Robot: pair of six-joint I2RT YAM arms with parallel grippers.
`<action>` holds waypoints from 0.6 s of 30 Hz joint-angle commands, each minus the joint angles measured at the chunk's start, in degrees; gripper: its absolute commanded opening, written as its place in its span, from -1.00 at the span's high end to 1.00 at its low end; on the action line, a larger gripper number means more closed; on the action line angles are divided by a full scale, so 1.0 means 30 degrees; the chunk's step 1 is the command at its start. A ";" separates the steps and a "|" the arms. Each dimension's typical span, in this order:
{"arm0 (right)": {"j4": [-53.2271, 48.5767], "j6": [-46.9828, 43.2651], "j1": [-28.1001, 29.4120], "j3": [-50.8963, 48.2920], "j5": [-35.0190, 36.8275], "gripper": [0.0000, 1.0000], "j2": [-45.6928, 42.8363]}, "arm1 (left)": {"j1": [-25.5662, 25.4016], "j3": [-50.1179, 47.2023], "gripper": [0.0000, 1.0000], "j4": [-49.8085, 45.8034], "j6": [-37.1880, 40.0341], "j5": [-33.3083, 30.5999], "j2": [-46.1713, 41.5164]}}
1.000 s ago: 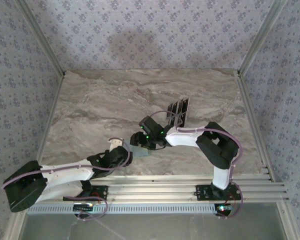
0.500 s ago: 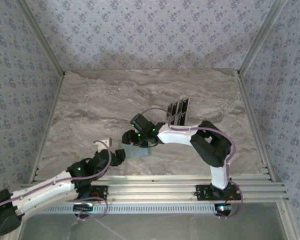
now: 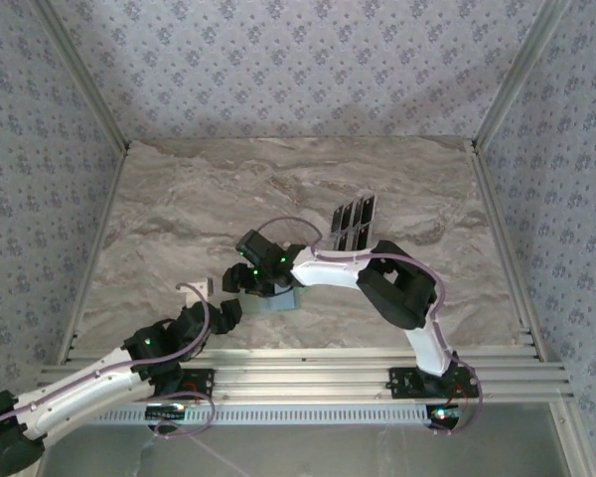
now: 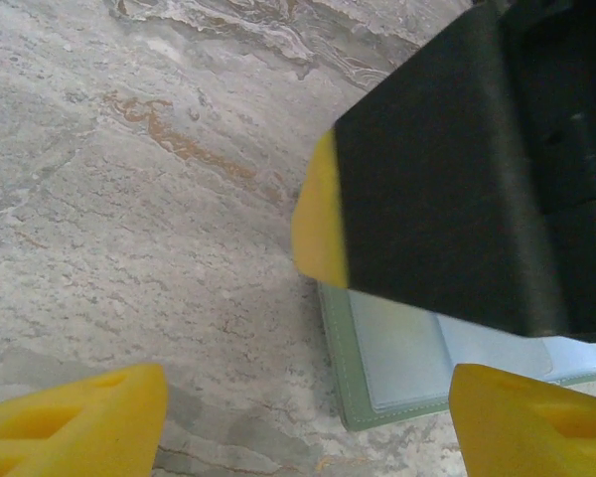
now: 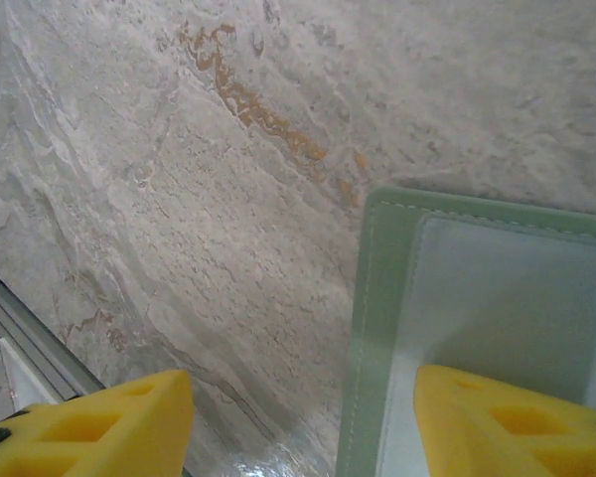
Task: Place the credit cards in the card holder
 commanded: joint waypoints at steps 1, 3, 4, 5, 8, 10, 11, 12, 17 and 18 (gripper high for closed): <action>-0.0570 -0.0259 0.0146 0.1337 -0.0492 -0.25 0.0757 | 0.0123 0.0424 -0.49 -0.0541 -0.0017 -0.0468 -0.0407; -0.0475 -0.0366 0.0171 0.2067 -0.0785 -0.25 0.1009 | 0.0123 0.0455 -0.49 -0.0644 -0.0022 -0.0445 -0.0617; -0.0557 -0.0493 0.0210 0.2517 -0.0858 -0.25 0.1106 | 0.0124 0.0492 -0.49 -0.0733 -0.0019 -0.0428 -0.0691; -0.0585 -0.0611 0.0197 0.3025 -0.0959 -0.25 0.1158 | 0.0124 0.0485 -0.49 -0.0845 -0.0047 -0.0436 -0.0827; -0.0863 -0.1114 0.0111 0.4478 -0.1279 -0.25 0.1182 | 0.0124 0.0513 -0.48 -0.0999 -0.0075 -0.0428 -0.1048; -0.1332 -0.1560 -0.0026 0.5304 -0.1372 -0.25 0.0968 | 0.0124 0.0513 -0.48 -0.1070 -0.0055 -0.0474 -0.1063; -0.1524 -0.1761 -0.0134 0.5591 -0.1387 -0.25 0.0750 | 0.0125 0.0513 -0.48 -0.1044 -0.0075 -0.0465 -0.1045; -0.1676 -0.1925 -0.0226 0.5738 -0.1393 -0.25 0.0526 | 0.0123 0.0513 -0.49 -0.1026 -0.0081 -0.0484 -0.1026; -0.3256 -0.2975 -0.1203 0.4314 -0.0101 -0.25 -0.2011 | 0.0179 0.0757 -0.50 -0.0851 -0.0134 -0.0507 -0.0386; -0.3661 -0.3162 -0.1431 0.3742 0.0301 -0.25 -0.2545 | 0.0217 0.0858 -0.51 -0.0782 -0.0151 -0.0490 -0.0108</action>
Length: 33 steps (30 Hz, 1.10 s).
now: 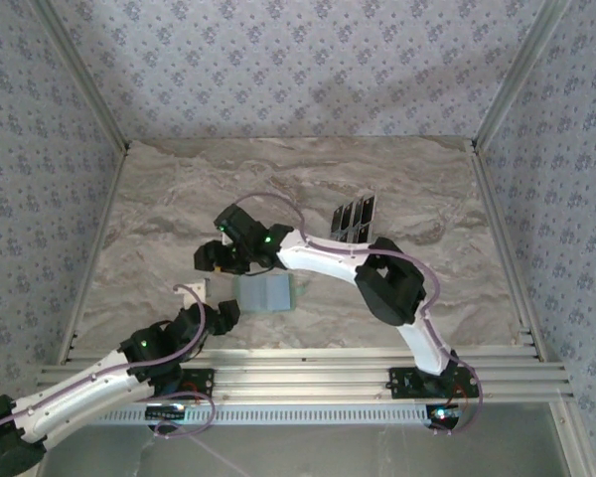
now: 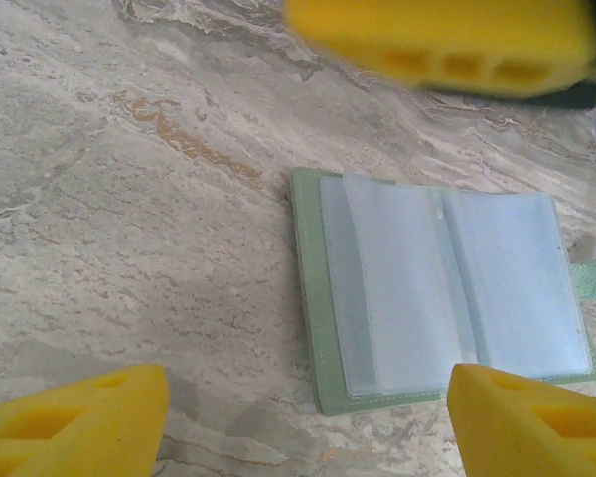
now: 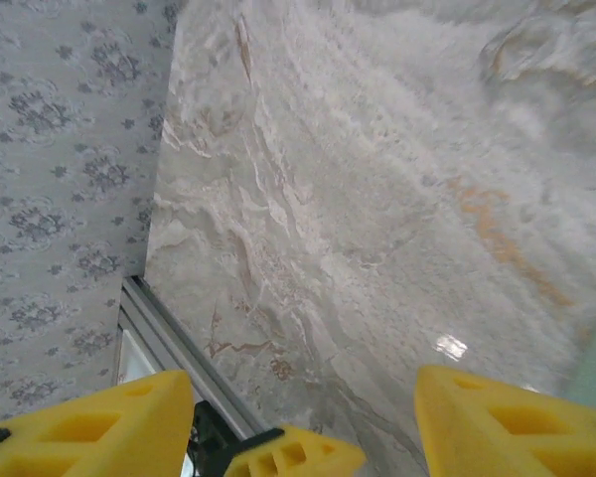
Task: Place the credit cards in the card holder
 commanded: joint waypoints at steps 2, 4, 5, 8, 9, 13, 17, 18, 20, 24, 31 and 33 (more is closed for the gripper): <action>-0.2523 -0.1450 -0.1342 -0.2639 0.1848 -0.25 -0.3454 | 0.0325 0.1117 -0.53 0.0164 -0.0091 -0.0289 0.1413; -0.2769 -0.1522 -0.1940 -0.4351 0.2447 -0.25 -0.4577 | 0.0495 0.1380 -0.57 0.0658 -0.0042 -0.0065 0.2486; -0.2761 -0.1557 -0.2307 -0.5245 0.2687 -0.25 -0.5088 | 0.0595 0.1597 -0.59 0.0964 0.0008 0.0052 0.3197; -0.2679 -0.1755 -0.3056 -0.7145 0.3451 -0.25 -0.6056 | 0.0808 0.2394 -0.68 0.1619 0.0299 0.0196 0.5207; -0.2725 -0.1836 -0.3250 -0.7599 0.3767 -0.25 -0.6248 | 0.0881 0.2738 -0.71 0.1813 0.0432 0.0240 0.5882; -0.3034 -0.2145 -0.3762 -0.8589 0.4657 -0.25 -0.6224 | 0.1368 0.4309 -0.91 0.1737 0.0731 0.0219 0.8276; -0.3152 -0.2362 -0.4142 -0.9004 0.5173 -0.25 -0.5591 | 0.2216 0.5834 -0.99 0.1284 0.0913 0.0487 1.0253; -0.3300 -0.2404 -0.4202 -0.9327 0.5345 -0.25 -0.5462 | 0.2426 0.6186 -0.99 0.1260 0.1010 0.0616 1.0646; -0.3406 -0.2404 -0.4366 -0.9956 0.5557 -0.25 -0.5379 | 0.2650 0.6661 -0.99 0.1295 0.1224 0.0926 1.1259; -0.3635 -0.2408 -0.4923 -1.0942 0.5963 -0.25 -0.5638 | 0.2891 0.7515 -0.99 0.1238 0.1531 0.1342 1.2426; -0.3588 -0.2474 -0.6138 -1.2773 0.6120 -0.25 -0.7193 | 0.2927 0.8028 -1.00 0.1376 0.1617 0.1839 1.3650; -0.3791 -0.2671 -0.6558 -1.3220 0.6197 -0.25 -0.7762 | 0.2922 0.8108 -0.99 0.1457 0.1703 0.1967 1.3844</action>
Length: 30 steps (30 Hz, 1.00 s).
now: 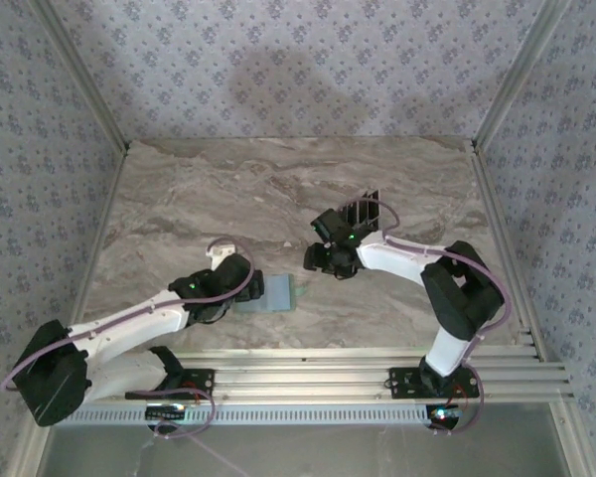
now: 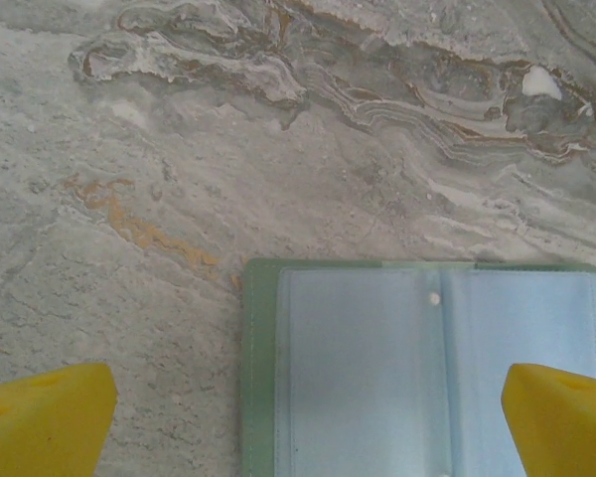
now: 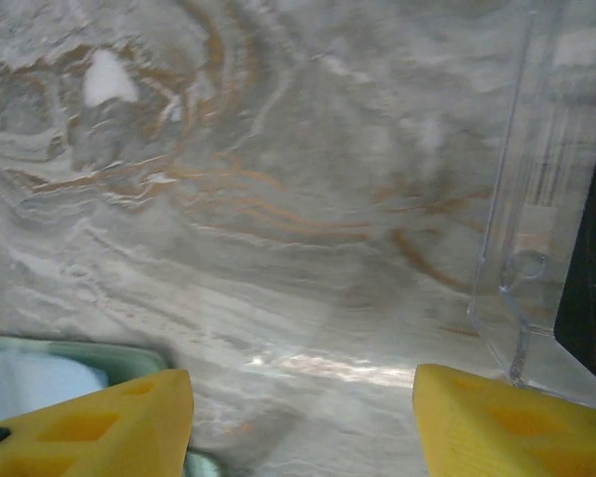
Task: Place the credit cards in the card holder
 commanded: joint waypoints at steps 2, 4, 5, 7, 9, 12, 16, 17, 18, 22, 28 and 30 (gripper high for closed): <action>-0.1348 -0.0621 -0.0969 -0.1202 0.0675 -0.26 -0.1133 | 0.0112 0.0678 -1.00 0.0022 0.0492 0.0369 0.0346; -0.1211 -0.0953 -0.1373 -0.1525 0.0288 -0.26 -0.1635 | 0.0116 0.0830 -0.99 0.0015 0.0631 0.0450 0.0508; -0.0948 -0.1415 -0.1552 -0.1602 -0.0069 -0.25 -0.1965 | 0.0093 0.0922 -0.99 0.0008 0.0668 0.0467 0.0596; -0.0873 -0.2271 -0.1677 -0.1346 -0.0752 -0.24 -0.2629 | 0.0135 0.1139 -1.00 -0.0115 0.0785 0.0525 0.0772; -0.1102 -0.2767 -0.1570 -0.0886 -0.1456 -0.23 -0.3673 | 0.0136 0.1371 -1.00 -0.0324 0.0843 0.0556 0.0931; -0.2918 -0.2805 -0.1534 0.0188 -0.0874 -0.22 -0.4911 | 0.0219 0.1616 -1.00 -0.0608 0.0900 0.0578 0.0994; -0.5613 -0.4155 -0.2076 0.1646 0.1004 -0.18 -0.5155 | 0.0464 0.1683 -0.99 -0.0745 0.0991 0.0717 0.0994; -0.5977 -0.4356 -0.2194 0.1883 0.1262 -0.17 -0.5034 | 0.0533 0.1689 -0.99 -0.0769 0.1051 0.0726 0.0994; -0.6363 -0.4562 -0.2238 0.2156 0.1649 -0.16 -0.4917 | 0.0622 0.1710 -1.00 -0.0803 0.1105 0.0778 0.0994; -0.7692 -0.5057 -0.2234 0.3053 0.3310 -0.07 -0.3951 | 0.1059 0.1749 -1.00 -0.0860 0.1364 0.1007 0.1053; -0.8521 -0.5757 -0.2204 0.4684 0.4538 0.23 -0.2025 | 0.1503 0.1715 -0.99 -0.0798 0.1572 0.1311 0.1024; -0.8697 -0.5894 -0.2150 0.5110 0.4978 0.27 -0.1378 | 0.1537 0.1685 -1.00 -0.0804 0.1612 0.1332 0.0991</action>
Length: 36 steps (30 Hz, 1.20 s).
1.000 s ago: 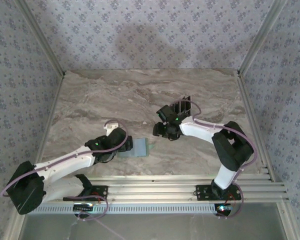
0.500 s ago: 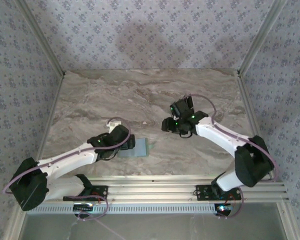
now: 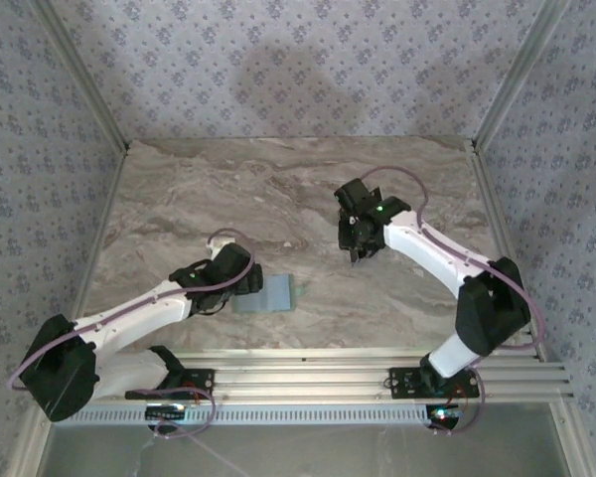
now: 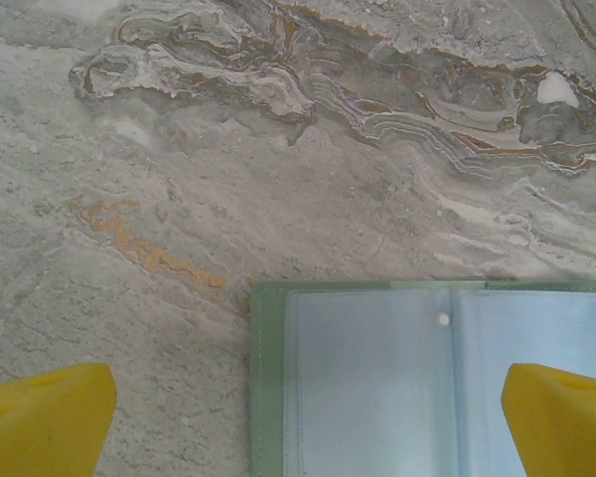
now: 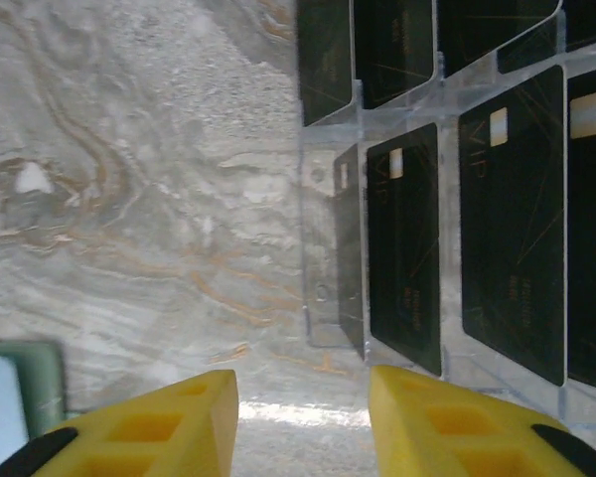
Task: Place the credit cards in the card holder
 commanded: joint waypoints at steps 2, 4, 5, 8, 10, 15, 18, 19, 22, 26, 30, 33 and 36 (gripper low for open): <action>-0.1536 -0.0763 0.0090 0.1319 0.1650 0.28 0.1457 | 0.0182 0.0481 -0.99 -0.0310 0.0361 0.0262 0.0040; -0.1785 -0.0940 0.0148 0.1759 0.1970 0.29 0.2132 | 0.0216 0.0377 -1.00 -0.0230 0.0322 0.0356 0.0047; -0.1877 -0.1049 0.0164 0.1984 0.2088 0.29 0.2446 | 0.0224 0.0319 -0.99 -0.0158 0.0318 0.0389 0.0047; -0.2005 -0.1229 0.0233 0.2416 0.2289 0.30 0.3241 | 0.0221 0.0185 -0.99 -0.0020 0.0271 0.0471 0.0046; -0.2042 -0.1328 0.0233 0.2581 0.2308 0.31 0.3628 | 0.0232 0.0129 -0.99 0.0026 0.0236 0.0511 0.0044; -0.2115 -0.1502 0.0214 0.2897 0.2276 0.33 0.4566 | 0.0277 0.0039 -1.00 0.0100 0.0274 0.0545 0.0047; -0.2120 -0.1600 0.0209 0.2996 0.2246 0.35 0.5035 | 0.0278 -0.0019 -1.00 0.0188 0.0259 0.0556 0.0047; -0.2132 -0.1609 0.0210 0.3028 0.2250 0.35 0.5168 | 0.0269 -0.0025 -0.99 0.0197 0.0251 0.0548 0.0072; -0.2147 -0.1712 0.0182 0.3063 0.2276 0.38 0.5482 | 0.0260 -0.0076 -1.00 0.0218 0.0229 0.0589 0.0076; -0.2049 -0.1789 0.0139 0.3055 0.2133 0.45 0.5699 | 0.0274 -0.0084 -0.99 0.0298 0.0201 0.0602 0.0140; -0.1975 -0.1786 0.0092 0.3054 0.2072 0.52 0.5847 | 0.0274 -0.0093 -1.00 0.0335 0.0192 0.0622 0.0210; -0.1883 -0.1787 0.0069 0.3006 0.2017 0.54 0.5789 | 0.0269 -0.0107 -0.99 0.0364 0.0225 0.0661 0.0280; -0.1897 -0.1805 -0.0005 0.3003 0.1968 0.53 0.5731 | 0.0270 -0.0081 -1.00 0.0393 0.0230 0.0713 0.0347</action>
